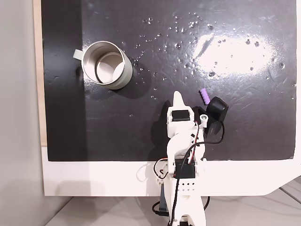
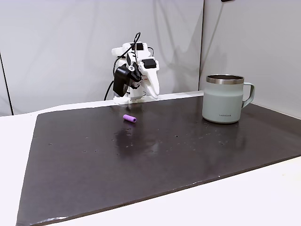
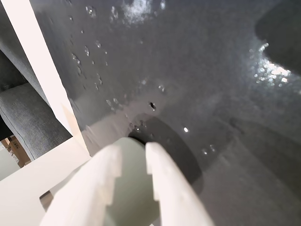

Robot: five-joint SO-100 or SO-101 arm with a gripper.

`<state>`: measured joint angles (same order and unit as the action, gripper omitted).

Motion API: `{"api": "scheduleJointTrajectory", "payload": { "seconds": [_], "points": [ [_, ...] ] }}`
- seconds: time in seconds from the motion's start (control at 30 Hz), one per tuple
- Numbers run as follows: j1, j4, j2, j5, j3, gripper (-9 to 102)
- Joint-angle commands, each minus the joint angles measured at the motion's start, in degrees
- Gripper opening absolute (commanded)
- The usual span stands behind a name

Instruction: Grasp a pengrip and put it in the cup.

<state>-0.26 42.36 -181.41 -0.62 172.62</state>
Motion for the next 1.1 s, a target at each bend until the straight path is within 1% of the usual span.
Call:
{"api": "scheduleJointTrajectory", "payload": {
  "seconds": [0.0,0.27,0.37,0.53,0.77,0.93,1.07],
  "points": [
    [-5.45,0.09,-0.53,6.94,-0.44,0],
    [-5.45,0.18,-0.53,6.86,-0.44,0],
    [-3.16,1.67,-0.53,5.89,-0.97,0],
    [7.47,2.72,-0.7,4.66,-3.16,0],
    [21.01,14.59,-0.62,3.34,-13.62,0],
    [31.38,18.98,-0.18,6.06,-19.25,0],
    [37.35,19.78,8.17,6.59,-25.93,0]
  ]
}}
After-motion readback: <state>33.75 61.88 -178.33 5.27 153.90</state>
